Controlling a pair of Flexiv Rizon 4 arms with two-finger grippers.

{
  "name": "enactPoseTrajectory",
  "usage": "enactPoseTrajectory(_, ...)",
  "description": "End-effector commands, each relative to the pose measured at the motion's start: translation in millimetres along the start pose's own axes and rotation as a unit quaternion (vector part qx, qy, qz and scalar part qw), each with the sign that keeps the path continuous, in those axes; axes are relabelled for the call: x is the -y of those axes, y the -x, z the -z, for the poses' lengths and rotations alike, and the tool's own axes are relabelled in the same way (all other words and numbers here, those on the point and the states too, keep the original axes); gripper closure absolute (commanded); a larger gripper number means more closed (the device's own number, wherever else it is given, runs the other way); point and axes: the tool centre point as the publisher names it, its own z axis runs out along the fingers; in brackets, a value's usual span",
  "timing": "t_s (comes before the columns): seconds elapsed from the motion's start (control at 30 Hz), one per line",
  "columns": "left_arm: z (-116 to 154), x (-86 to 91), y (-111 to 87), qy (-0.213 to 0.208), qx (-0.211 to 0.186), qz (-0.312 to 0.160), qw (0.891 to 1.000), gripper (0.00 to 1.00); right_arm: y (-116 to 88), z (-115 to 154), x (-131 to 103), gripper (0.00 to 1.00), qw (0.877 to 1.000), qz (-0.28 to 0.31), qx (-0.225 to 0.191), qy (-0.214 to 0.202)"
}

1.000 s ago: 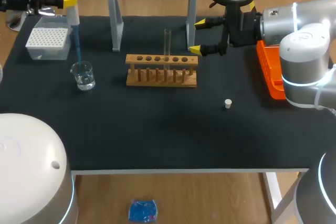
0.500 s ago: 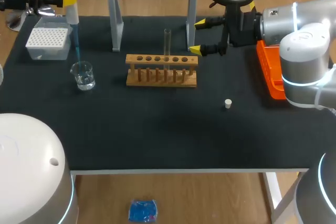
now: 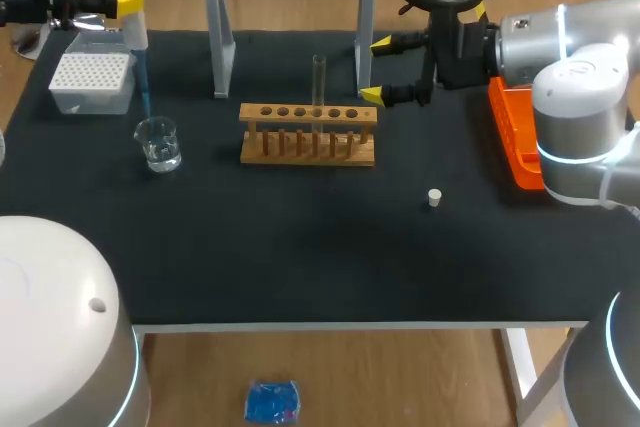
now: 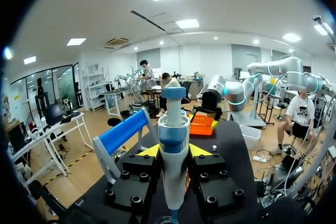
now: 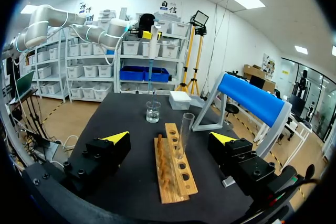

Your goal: Invert the test tube, pick up the pipette, mount the tip to pipette, aspirate from beaker and dispense into the tube, eject the tip, return the pipette, and cap with the stopper.

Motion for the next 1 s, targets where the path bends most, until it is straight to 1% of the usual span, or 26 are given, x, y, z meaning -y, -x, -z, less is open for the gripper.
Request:
enactPoseTrajectory(0.03,1,1.1,-0.9,0.001,0.001,0.000,1.000,1.00,0,0,1,0.00,1.000,0.000,0.000,0.001)
enactPoseTrajectory(0.27,1,1.1,-0.9,0.001,0.001,0.000,1.000,1.00,0,0,1,0.00,1.000,0.000,0.000,0.001)
enactPoseTrajectory(0.3,-5,12.8,0.0,0.002,-0.008,-0.011,1.000,1.00,0,0,1,0.00,1.000,0.000,0.000,0.001)
enactPoseTrajectory(0.37,-16,33.0,1.8,0.008,-0.022,-0.018,1.000,1.00,0,0,1,0.00,1.000,0.000,0.000,0.001)
enactPoseTrajectory(0.4,-22,45.3,1.7,0.005,-0.029,-0.027,0.999,1.00,0,0,1,0.00,1.000,0.000,0.000,0.001)
enactPoseTrajectory(0.47,-32,62.8,2.0,0.012,-0.040,-0.033,0.999,1.00,0,0,1,0.00,1.000,0.000,0.000,0.001)
enactPoseTrajectory(0.5,-40,76.4,2.0,0.006,-0.049,-0.041,0.998,1.00,0,0,1,0.00,1.000,0.000,0.000,0.001)
enactPoseTrajectory(0.53,-46,85.6,1.7,0.009,-0.057,-0.044,0.997,1.00,0,0,1,0.00,1.000,0.000,0.000,0.001)
enactPoseTrajectory(0.57,-50,90.8,1.5,0.009,-0.060,-0.046,0.997,1.00,0,0,1,0.00,1.000,0.000,0.000,0.001)
enactPoseTrajectory(0.6,-56,101.8,1.3,0.001,-0.065,-0.048,0.997,1.00,0,0,1,0.00,1.000,0.000,0.000,0.001)
enactPoseTrajectory(0.63,-61,109.5,1.1,0.002,-0.071,-0.050,0.996,1.00,0,0,1,0.00,1.000,0.000,0.000,0.001)
enactPoseTrajectory(0.8,-81,138.6,-0.6,-0.005,-0.085,-0.043,0.995,1.00,0,0,1,0.00,1.000,0.000,0.000,0.001)
enactPoseTrajectory(0.83,-84,142.8,-0.8,-0.011,-0.089,-0.042,0.995,1.00,0,0,1,0.00,1.000,0.000,0.000,0.001)
enactPoseTrajectory(0.9,-91,148.7,-1.4,-0.011,-0.095,-0.039,0.995,1.00,0,0,1,0.00,1.000,0.000,0.000,0.001)
enactPoseTrajectory(0.97,-97,154.6,-2.0,-0.029,-0.101,-0.033,0.994,1.00,0,0,1,0.00,1.000,0.000,0.000,0.001)
enactPoseTrajectory(1.0,-101,159.0,-2.8,-0.023,-0.104,-0.034,0.994,1.00,0,0,1,0.00,1.000,0.000,0.000,0.001)
